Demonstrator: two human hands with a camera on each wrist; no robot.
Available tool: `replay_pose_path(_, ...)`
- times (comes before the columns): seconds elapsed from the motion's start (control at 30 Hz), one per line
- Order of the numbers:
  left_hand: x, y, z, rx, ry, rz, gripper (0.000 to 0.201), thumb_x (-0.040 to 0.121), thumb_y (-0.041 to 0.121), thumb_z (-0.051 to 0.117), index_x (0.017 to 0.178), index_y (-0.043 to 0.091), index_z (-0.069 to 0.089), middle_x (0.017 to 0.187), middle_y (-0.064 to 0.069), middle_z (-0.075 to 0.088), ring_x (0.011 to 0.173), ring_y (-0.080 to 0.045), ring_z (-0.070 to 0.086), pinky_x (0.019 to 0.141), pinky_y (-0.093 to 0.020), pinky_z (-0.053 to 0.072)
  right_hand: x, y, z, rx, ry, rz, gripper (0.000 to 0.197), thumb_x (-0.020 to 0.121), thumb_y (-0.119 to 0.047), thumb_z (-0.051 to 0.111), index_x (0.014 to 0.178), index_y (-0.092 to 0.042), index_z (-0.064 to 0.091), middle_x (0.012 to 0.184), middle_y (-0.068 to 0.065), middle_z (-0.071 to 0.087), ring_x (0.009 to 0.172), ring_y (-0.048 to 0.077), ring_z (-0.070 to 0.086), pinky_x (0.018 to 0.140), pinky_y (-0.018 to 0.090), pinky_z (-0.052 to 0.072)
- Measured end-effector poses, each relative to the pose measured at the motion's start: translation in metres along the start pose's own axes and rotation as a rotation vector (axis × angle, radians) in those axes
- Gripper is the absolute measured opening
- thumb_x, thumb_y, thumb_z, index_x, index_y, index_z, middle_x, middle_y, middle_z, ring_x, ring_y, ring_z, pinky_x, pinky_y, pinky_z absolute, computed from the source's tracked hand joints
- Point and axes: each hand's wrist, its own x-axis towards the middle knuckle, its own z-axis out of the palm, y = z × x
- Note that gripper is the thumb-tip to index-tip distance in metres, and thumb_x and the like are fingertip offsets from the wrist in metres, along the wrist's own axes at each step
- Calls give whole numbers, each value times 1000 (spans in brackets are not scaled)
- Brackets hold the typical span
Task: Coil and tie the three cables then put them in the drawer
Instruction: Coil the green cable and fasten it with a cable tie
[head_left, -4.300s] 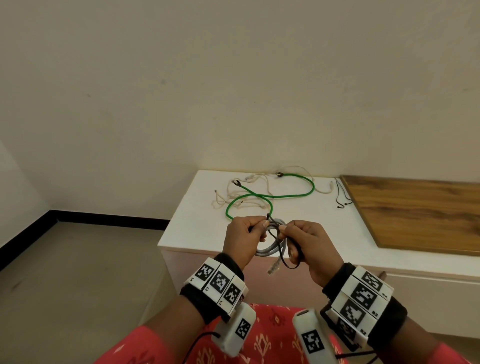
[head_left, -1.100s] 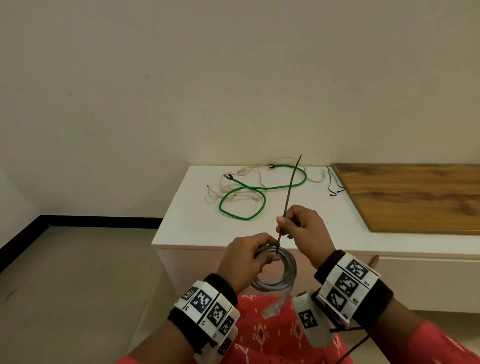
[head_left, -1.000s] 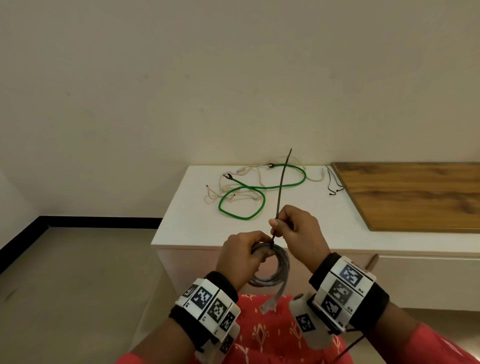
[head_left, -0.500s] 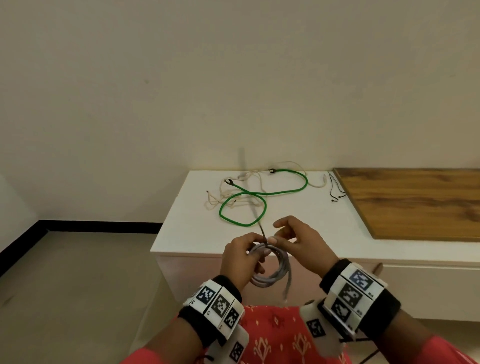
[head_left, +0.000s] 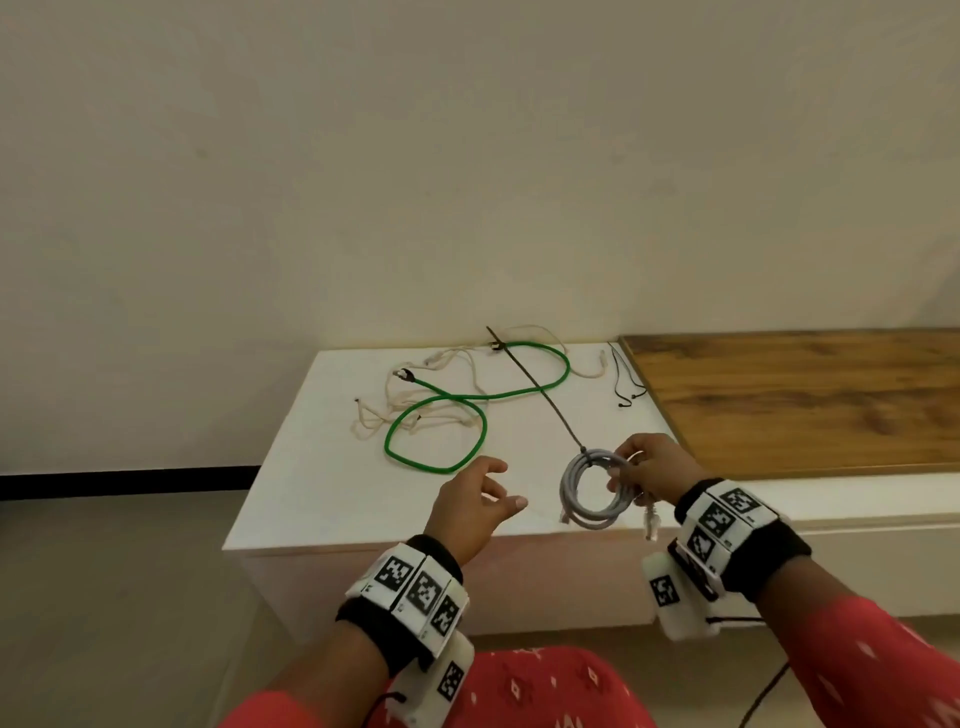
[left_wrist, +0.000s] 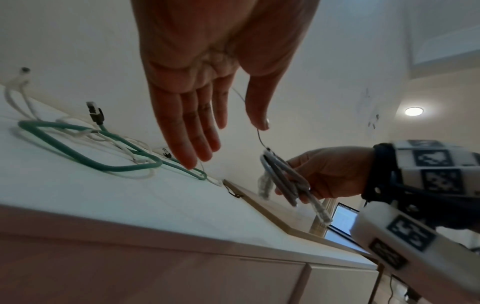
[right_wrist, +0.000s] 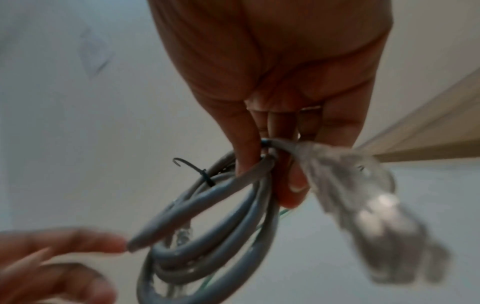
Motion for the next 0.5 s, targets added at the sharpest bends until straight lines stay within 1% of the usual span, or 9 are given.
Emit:
replay_pose_path(0.07, 8, -8, 0, 33, -2, -20, 40, 81, 23, 67, 117, 17, 52, 97, -2, 57, 83, -17, 55, 71, -27, 43, 17, 8, -15, -21, 37, 75, 19, 84, 0, 59, 70, -9, 50, 62, 11, 62, 47, 18, 55, 46, 24, 43)
replay_pose_path(0.13, 15, -14, 0, 65, -5, -30, 38, 81, 24, 67, 116, 17, 52, 97, -2, 56, 83, -16, 55, 71, -26, 43, 35, 16, -27, -26, 76, 147, 21, 85, 1, 59, 68, -7, 48, 59, 12, 60, 35, 12, 54, 39, 21, 41)
replay_pose_path(0.17, 17, -17, 0, 78, -10, -34, 38, 81, 25, 67, 115, 17, 53, 98, -2, 56, 84, -17, 55, 71, -26, 43, 42, 19, -31, -33, 89, 181, 22, 85, 1, 59, 67, -7, 48, 59, 12, 58, 32, 11, 53, 38, 20, 40)
replay_pose_path(0.27, 26, -27, 1, 97, -22, -45, 37, 81, 25, 67, 114, 17, 53, 99, -2, 56, 85, -18, 57, 73, -26, 44, 62, 29, -37, -72, 101, 250, 25, 84, 1, 60, 62, -4, 49, 58, 14, 57, 43, 19, 52, 44, 24, 42)
replay_pose_path(0.3, 27, -29, 1, 100, -23, -50, 37, 81, 25, 67, 114, 18, 53, 99, -2, 56, 86, -19, 57, 73, -26, 44, 68, 32, -37, -77, 98, 262, 27, 84, 1, 60, 60, -3, 50, 56, 14, 57, 45, 20, 51, 45, 25, 42)
replay_pose_path(0.33, 29, -31, 1, 102, -25, -55, 36, 81, 25, 67, 114, 18, 53, 99, -2, 56, 88, -19, 58, 73, -26, 43, 73, 35, -38, -82, 97, 279, 28, 84, 1, 60, 58, -3, 51, 52, 14, 57, 44, 20, 51, 45, 25, 43)
replay_pose_path(0.4, 33, -34, 1, 105, -27, -61, 35, 81, 24, 67, 112, 18, 53, 99, -2, 56, 89, -21, 58, 71, -25, 43, 81, 40, -38, -102, 104, 312, 28, 83, 0, 62, 57, -2, 53, 39, 8, 55, 38, 18, 51, 42, 24, 43)
replay_pose_path(0.43, 34, -35, 0, 106, -27, -63, 33, 81, 24, 67, 110, 20, 53, 99, -2, 56, 89, -21, 58, 71, -25, 43, 83, 42, -38, -125, 107, 322, 27, 82, -1, 64, 57, -2, 54, 36, 6, 53, 37, 17, 50, 40, 23, 42)
replay_pose_path(0.5, 36, -37, 0, 102, -26, -66, 30, 81, 24, 67, 107, 22, 53, 100, -2, 56, 91, -22, 59, 71, -26, 44, 85, 44, -38, -204, 87, 323, 22, 81, -8, 67, 61, -1, 59, 44, 7, 53, 41, 15, 48, 41, 21, 41)
